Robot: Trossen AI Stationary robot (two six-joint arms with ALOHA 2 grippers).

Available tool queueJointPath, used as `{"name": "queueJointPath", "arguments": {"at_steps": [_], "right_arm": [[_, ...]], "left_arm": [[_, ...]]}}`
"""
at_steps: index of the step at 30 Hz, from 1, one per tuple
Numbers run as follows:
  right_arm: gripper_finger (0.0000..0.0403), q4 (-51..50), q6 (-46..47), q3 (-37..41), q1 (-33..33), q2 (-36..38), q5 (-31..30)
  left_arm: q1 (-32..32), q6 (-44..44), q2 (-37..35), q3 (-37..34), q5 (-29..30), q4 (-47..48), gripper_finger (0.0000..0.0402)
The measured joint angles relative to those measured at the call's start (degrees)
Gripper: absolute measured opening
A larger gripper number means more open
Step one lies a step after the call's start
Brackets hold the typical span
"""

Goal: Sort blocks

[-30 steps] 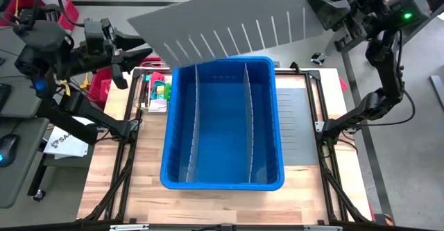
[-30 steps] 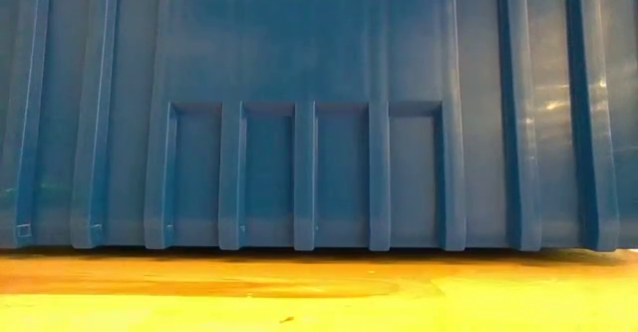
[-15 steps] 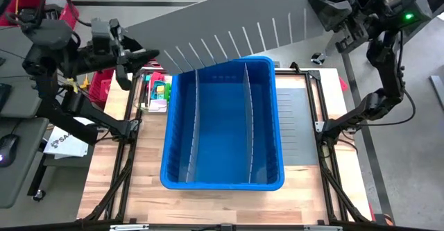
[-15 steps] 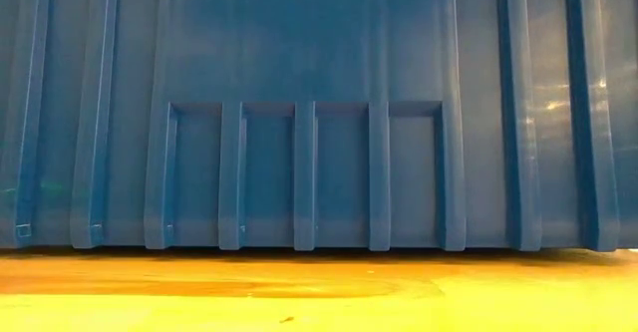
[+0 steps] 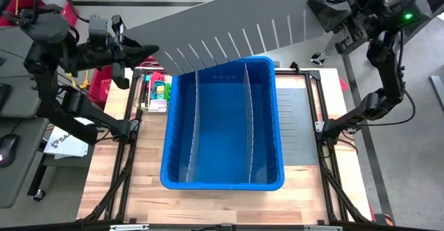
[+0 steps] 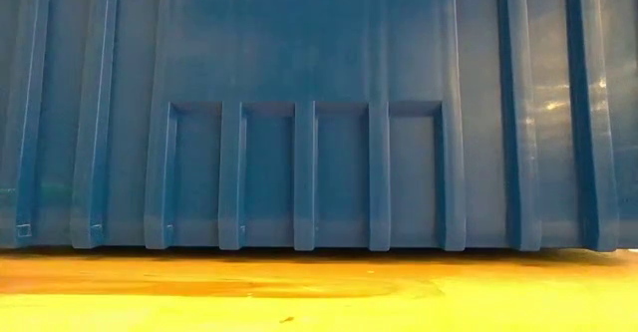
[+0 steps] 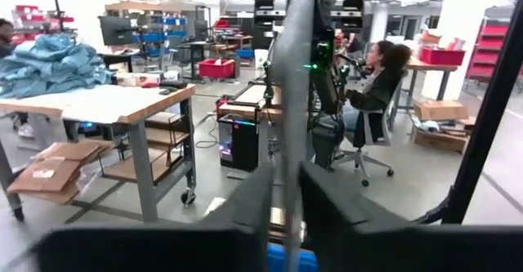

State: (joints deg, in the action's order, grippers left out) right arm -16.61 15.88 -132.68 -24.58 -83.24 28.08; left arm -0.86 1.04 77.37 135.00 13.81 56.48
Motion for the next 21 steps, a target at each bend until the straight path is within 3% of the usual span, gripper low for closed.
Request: {"name": "queueJointPath", "arguments": {"at_steps": [3,13,21], "right_arm": [[0.0,-2.51,-0.97,-0.15,-0.04,0.05,0.11],[0.0,-23.69,-1.46,0.0,-0.54,-0.34,1.99],[0.0,-25.24,-4.17,0.0,1.3,-1.6,2.19]], "left_arm": [[0.02,-1.56,-0.02,-0.04,-0.38,-1.2,0.001],[-0.73,-3.63,-3.83,0.0,1.56,-3.27,0.0005],[-2.13,-2.59,-4.74,0.04,0.98,-0.42,0.0002]]}}
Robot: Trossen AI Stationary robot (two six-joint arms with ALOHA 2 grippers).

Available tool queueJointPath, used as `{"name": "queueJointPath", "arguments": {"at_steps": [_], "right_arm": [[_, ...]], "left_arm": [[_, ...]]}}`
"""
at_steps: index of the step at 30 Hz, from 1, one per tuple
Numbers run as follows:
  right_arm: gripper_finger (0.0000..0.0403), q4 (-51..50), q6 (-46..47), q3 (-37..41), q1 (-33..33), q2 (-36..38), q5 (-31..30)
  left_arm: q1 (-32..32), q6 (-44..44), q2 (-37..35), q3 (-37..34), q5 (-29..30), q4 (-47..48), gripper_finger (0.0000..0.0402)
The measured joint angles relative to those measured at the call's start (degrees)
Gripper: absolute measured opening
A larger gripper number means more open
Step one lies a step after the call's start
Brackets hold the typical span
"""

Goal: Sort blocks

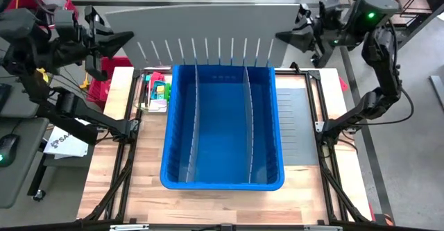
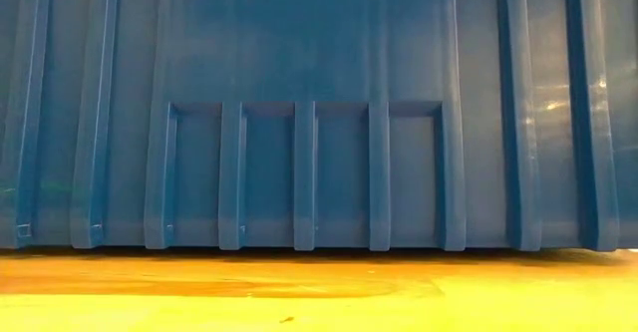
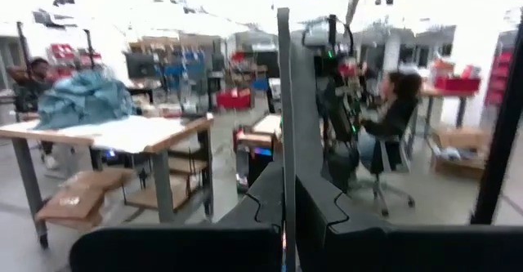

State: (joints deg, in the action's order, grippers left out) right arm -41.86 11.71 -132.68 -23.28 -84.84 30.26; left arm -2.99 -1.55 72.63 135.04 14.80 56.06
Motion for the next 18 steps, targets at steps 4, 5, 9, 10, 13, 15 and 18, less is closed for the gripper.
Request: {"name": "queueJointPath", "arguments": {"at_steps": [4,5,9,10,13,15,18], "right_arm": [[0.0,-3.75,-3.06,0.0,0.56,-0.12,0.41],[0.0,-6.03,-4.64,-0.04,0.56,-0.04,0.41],[0.0,-18.42,-11.52,-0.07,1.96,-0.1,-0.89],[0.0,-21.55,-12.73,-0.07,2.51,-0.32,-1.65],[0.0,-29.97,-14.57,0.02,4.13,-0.86,-5.09],[0.0,-34.2,-14.78,0.08,5.68,-1.3,-7.8],[0.0,-39.02,-15.74,0.13,7.49,-1.63,-10.47]], "left_arm": [[0.0,1.36,0.25,0.11,-0.34,7.0,0.0001],[-0.02,1.32,0.49,0.09,-0.68,8.57,0.0001],[0.01,0.82,1.34,0.0,-5.14,14.29,0.0001],[0.01,0.04,1.56,0.0,-5.51,15.68,0.0001],[-0.02,-1.31,2.34,0.0,-6.0,18.84,0.0001],[-0.02,-1.34,3.03,-0.02,-7.79,20.51,0.0001],[-0.02,-4.26,4.07,-0.11,-8.75,22.95,0.0001]]}}
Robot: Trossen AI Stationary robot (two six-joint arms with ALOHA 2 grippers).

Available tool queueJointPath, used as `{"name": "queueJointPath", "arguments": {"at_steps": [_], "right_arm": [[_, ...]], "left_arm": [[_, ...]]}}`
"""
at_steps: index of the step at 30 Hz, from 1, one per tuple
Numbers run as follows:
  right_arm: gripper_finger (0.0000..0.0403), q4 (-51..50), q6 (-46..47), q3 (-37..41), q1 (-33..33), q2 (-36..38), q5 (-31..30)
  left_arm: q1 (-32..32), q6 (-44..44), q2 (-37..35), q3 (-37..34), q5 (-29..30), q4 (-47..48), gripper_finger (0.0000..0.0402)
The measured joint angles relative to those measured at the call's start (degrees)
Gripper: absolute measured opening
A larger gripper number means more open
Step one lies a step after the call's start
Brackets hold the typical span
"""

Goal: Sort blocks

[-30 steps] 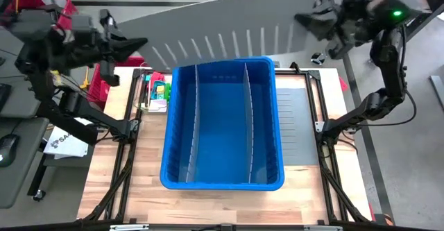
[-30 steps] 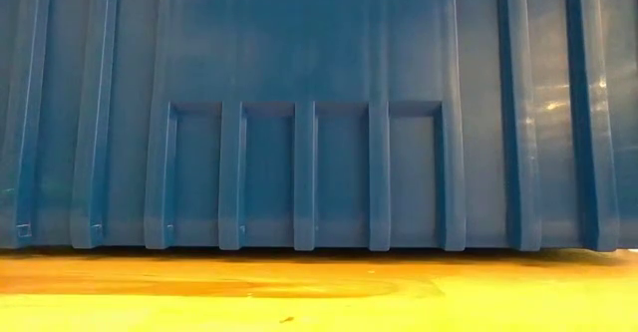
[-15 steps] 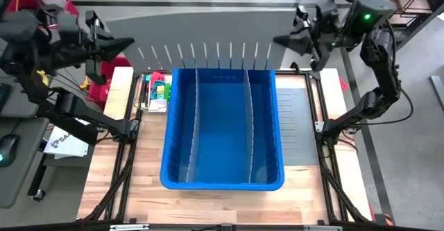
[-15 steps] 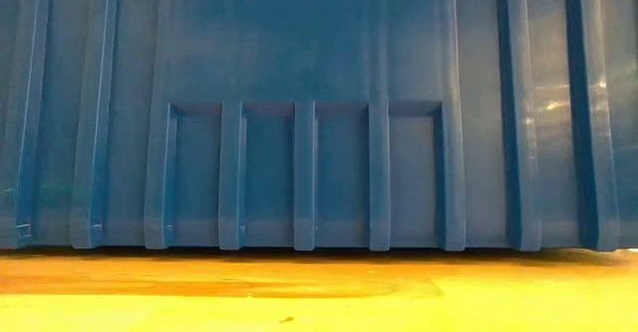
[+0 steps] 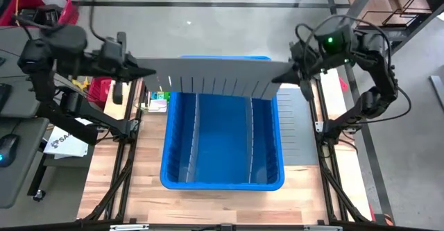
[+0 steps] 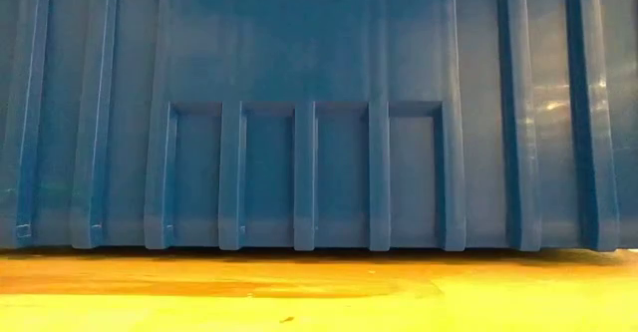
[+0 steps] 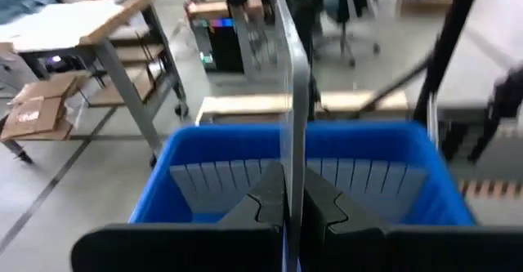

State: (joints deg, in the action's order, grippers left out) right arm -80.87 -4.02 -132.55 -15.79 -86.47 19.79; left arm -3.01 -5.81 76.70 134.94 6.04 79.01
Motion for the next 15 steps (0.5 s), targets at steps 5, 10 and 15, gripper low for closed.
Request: {"name": "queueJointPath", "arguments": {"at_steps": [5,10,15], "right_arm": [[0.0,-3.88,-2.39,1.57,2.31,-1.18,-4.17],[0.0,-5.53,-5.91,5.3,1.79,-1.12,-6.96],[0.0,-4.65,-9.03,9.03,-1.25,-0.95,-9.24]], "left_arm": [[-1.09,-3.28,0.16,-5.3,-0.13,5.14,0.0],[-6.25,-8.15,-2.2,-16.66,-3.1,4.96,0.0],[-15.95,-13.2,-7.22,-28.93,-8.59,-4.51,0.0]]}}
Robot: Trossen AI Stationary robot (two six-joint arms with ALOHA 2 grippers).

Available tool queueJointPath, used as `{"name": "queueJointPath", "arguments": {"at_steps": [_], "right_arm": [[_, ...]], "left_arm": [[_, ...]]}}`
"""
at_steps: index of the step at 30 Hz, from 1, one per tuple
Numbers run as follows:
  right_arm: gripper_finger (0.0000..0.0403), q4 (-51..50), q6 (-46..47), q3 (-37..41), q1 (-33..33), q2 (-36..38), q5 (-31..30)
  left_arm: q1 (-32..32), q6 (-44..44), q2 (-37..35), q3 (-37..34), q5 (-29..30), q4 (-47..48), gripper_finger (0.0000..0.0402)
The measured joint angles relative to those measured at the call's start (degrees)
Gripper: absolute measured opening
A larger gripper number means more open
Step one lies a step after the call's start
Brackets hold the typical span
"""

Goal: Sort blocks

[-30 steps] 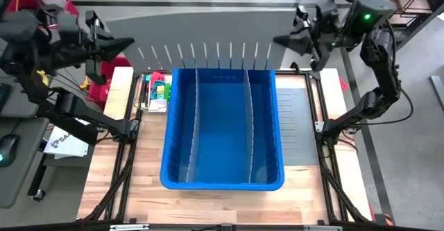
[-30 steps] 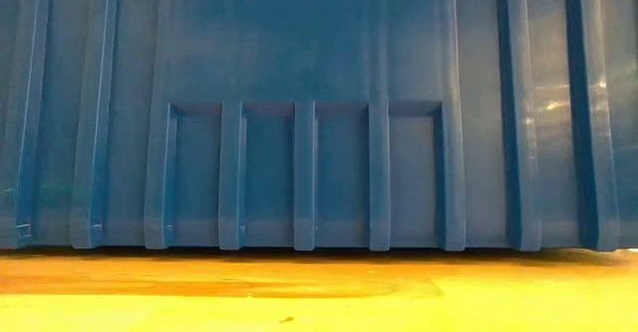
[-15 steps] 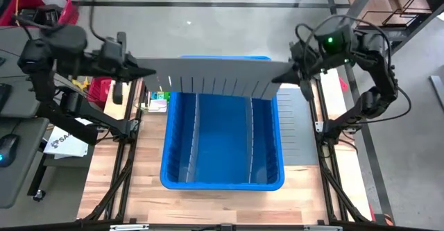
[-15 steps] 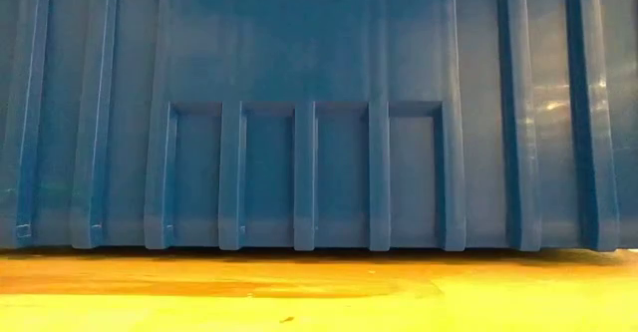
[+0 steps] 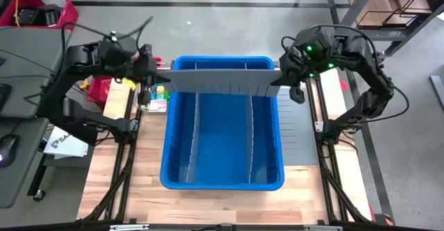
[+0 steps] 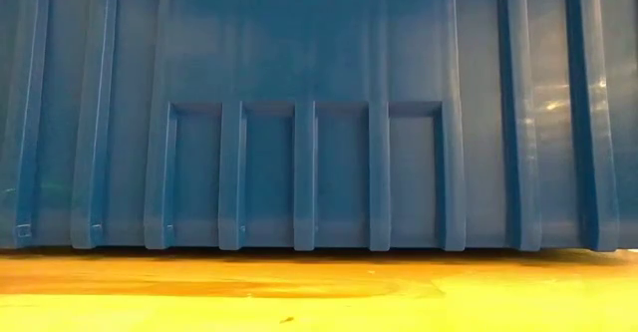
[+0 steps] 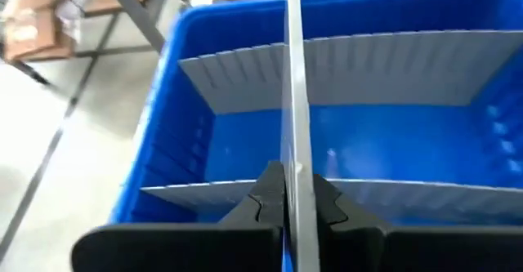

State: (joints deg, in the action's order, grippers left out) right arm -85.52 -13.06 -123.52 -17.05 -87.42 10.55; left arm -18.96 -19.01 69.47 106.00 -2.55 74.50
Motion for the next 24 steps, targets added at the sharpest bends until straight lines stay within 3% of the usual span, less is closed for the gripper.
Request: {"name": "queueJointPath", "arguments": {"at_steps": [6,10,16,24], "right_arm": [[0.0,3.72,-3.88,5.87,-5.5,-0.22,-0.57],[0.0,3.58,-5.35,9.66,-7.78,-0.31,-0.48],[0.0,4.27,-5.42,8.7,-9.18,-0.24,-0.95],[0.0,5.87,-2.18,7.78,-9.06,-0.35,0.04]], "left_arm": [[-11.61,-8.72,-3.52,-14.92,-8.15,-8.26,0.0],[-16.11,-13.03,-2.67,-22.81,-9.45,-12.39,0.0],[-21.29,-19.34,-0.24,-23.98,-12.17,-19.9,0.0],[-24.68,-21.24,1.2,-23.9,-16.64,-15.8,0.0]]}}
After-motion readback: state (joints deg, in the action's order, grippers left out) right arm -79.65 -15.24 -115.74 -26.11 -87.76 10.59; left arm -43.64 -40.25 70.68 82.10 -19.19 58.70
